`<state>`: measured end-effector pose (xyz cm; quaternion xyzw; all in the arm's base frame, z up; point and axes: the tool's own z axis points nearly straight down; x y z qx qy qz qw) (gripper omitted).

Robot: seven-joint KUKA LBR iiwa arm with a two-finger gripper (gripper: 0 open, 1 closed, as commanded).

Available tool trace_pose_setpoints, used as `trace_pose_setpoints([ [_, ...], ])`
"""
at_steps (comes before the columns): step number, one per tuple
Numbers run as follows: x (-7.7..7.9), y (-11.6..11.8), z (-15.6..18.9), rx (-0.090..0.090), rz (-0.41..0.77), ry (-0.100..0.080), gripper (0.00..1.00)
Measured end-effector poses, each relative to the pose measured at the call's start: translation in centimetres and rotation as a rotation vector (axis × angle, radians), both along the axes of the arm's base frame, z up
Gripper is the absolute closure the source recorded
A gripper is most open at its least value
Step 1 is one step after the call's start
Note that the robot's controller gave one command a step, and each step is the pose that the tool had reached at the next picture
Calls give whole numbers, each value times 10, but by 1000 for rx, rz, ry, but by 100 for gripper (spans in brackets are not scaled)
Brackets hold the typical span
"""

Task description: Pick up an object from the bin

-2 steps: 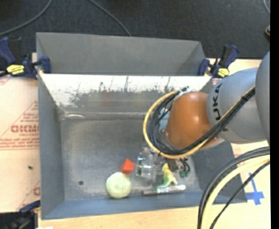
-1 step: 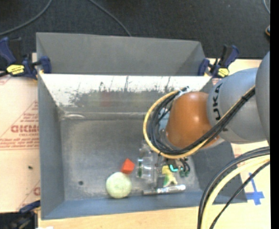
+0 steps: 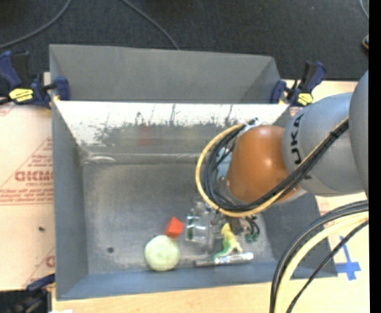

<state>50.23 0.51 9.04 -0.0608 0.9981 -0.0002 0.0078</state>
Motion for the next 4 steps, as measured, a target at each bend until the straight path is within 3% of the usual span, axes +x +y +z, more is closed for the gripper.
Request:
trace_pose_setpoints([
  [1, 8, 42, 34, 6, -320, -5, 100],
  [2, 20, 24, 38, 13, -609, -11, 100],
  [3, 28, -14, 35, 22, -985, -19, 100],
  [4, 2, 16, 12, 28, -1261, -15, 100],
])
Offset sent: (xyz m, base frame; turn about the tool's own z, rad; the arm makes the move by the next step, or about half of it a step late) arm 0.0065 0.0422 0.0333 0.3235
